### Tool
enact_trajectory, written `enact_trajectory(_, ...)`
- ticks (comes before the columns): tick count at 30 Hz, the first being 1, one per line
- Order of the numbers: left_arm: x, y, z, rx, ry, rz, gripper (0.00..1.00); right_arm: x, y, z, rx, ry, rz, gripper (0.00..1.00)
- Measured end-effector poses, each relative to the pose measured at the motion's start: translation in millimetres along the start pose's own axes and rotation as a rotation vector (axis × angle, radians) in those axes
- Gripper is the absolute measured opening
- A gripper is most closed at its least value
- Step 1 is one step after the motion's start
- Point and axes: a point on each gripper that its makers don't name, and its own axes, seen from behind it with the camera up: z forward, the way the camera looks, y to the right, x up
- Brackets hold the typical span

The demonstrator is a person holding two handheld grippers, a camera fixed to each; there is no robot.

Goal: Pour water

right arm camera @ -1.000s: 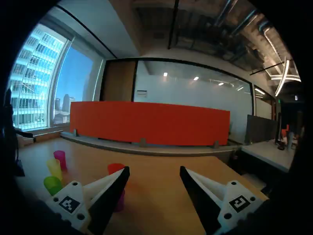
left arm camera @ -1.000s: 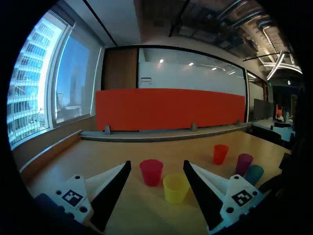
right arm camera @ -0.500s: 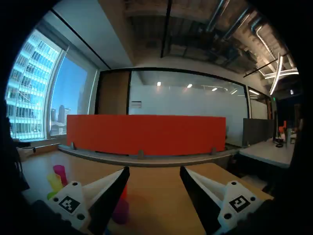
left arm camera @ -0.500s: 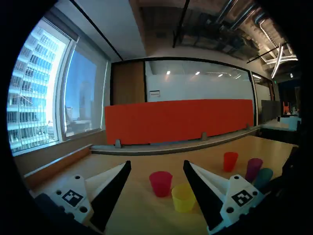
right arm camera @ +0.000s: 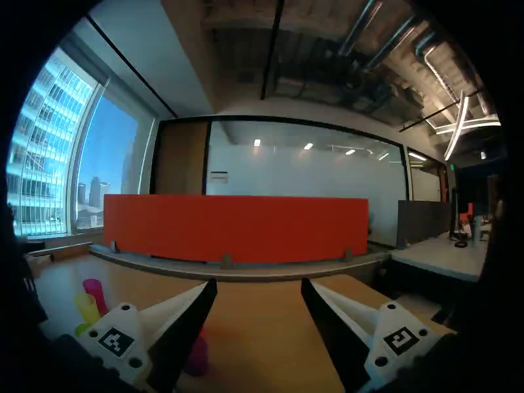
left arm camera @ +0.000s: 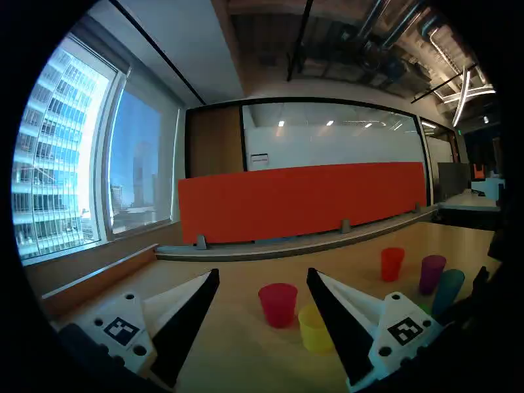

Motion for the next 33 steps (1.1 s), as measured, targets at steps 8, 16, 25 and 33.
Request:
enact_trajectory(8,-19.5,-15.1,2.9,0.016,-0.007,-0.019,1.0,-8.2,-1.4,3.1,-0.006,-0.01,0.008,0.99)
enact_trajectory(16,-34.1,-26.3,4.0,0.03,-0.007,-0.033,1.0,-11.1,2.1,6.4,-0.023,-0.01,0.014,0.99)
enact_trajectory(25,-50.0,-36.1,3.0,0.046,-0.02,-0.035,1.0,-17.4,6.4,4.3,-0.035,-0.026,0.015,0.99)
enact_trajectory(33,-63.9,-37.2,2.8,0.052,-0.038,-0.025,1.0,-18.3,5.9,0.8,-0.035,-0.032,0.002,0.99)
